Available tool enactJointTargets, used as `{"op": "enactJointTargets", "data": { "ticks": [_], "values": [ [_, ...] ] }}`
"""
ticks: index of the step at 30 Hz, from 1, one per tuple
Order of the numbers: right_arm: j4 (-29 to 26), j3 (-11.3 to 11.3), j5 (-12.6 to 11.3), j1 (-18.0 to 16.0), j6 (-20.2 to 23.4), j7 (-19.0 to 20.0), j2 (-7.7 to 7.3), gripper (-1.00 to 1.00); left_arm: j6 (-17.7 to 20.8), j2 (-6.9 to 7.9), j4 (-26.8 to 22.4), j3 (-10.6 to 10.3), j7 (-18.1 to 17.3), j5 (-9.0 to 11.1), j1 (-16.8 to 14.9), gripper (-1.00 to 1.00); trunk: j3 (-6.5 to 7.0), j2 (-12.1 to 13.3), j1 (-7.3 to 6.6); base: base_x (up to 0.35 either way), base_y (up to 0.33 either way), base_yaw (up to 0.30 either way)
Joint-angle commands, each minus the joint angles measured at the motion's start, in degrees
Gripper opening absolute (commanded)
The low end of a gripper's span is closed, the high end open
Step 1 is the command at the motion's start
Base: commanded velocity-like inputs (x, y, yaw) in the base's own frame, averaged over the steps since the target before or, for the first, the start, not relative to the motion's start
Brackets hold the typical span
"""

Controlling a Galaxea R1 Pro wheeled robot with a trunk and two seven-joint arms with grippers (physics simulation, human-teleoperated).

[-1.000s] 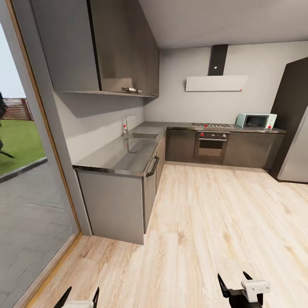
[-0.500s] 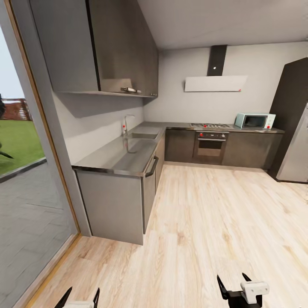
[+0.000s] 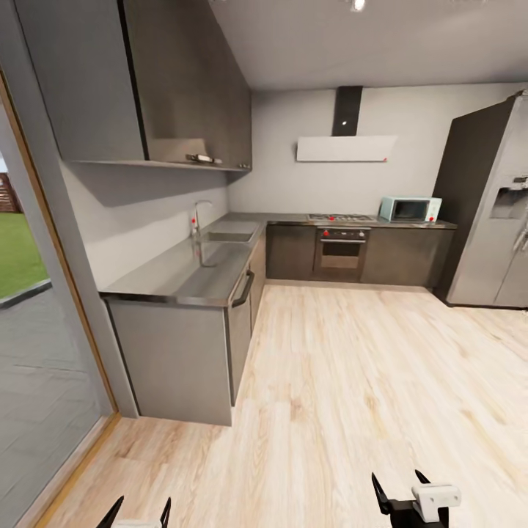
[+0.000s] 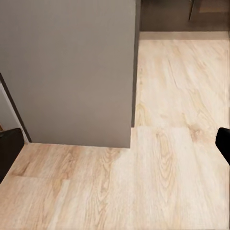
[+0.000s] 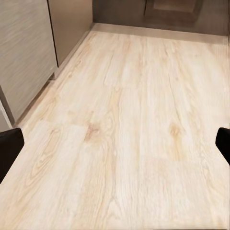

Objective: Put the three can of soda from the living room inside the tash can in the kitchen.

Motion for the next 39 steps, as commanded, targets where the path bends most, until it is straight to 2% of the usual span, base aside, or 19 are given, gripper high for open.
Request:
{"op": "enactJointTargets", "data": {
  "ticks": [1, 15, 33, 39],
  "values": [
    [0.0, 0.0, 0.0, 0.0, 0.0, 0.0, 0.0, 1.0, 0.0, 0.0, 0.0, 0.0, 0.0, 0.0, 0.0, 1.0, 0.07, 0.0, 0.0, 0.0, 0.0, -0.191],
    [0.0, -0.1, 0.0, 0.0, 0.0, 0.0, -0.02, 1.0, 0.0, 0.0, 0.1, 0.0, 0.0, 0.0, 0.0, 1.0, 0.96, 0.0, 0.0, 0.0, -0.034, -0.192],
    [0.1, -0.1, 0.1, 0.0, 0.0, -0.1, -0.02, 1.0, 0.0, 0.0, 0.4, -0.1, -0.1, -0.1, 0.0, 1.0, 2.11, 0.0, 0.0, 0.0, -0.262, -0.192],
    [0.1, -0.1, 0.1, 0.0, -0.1, 0.0, 0.0, 1.0, 0.0, 0.0, 0.7, 0.0, 0.0, -0.1, 0.0, 1.0, 2.26, 0.0, 0.0, 0.0, -0.283, -0.068]
  ]
}}
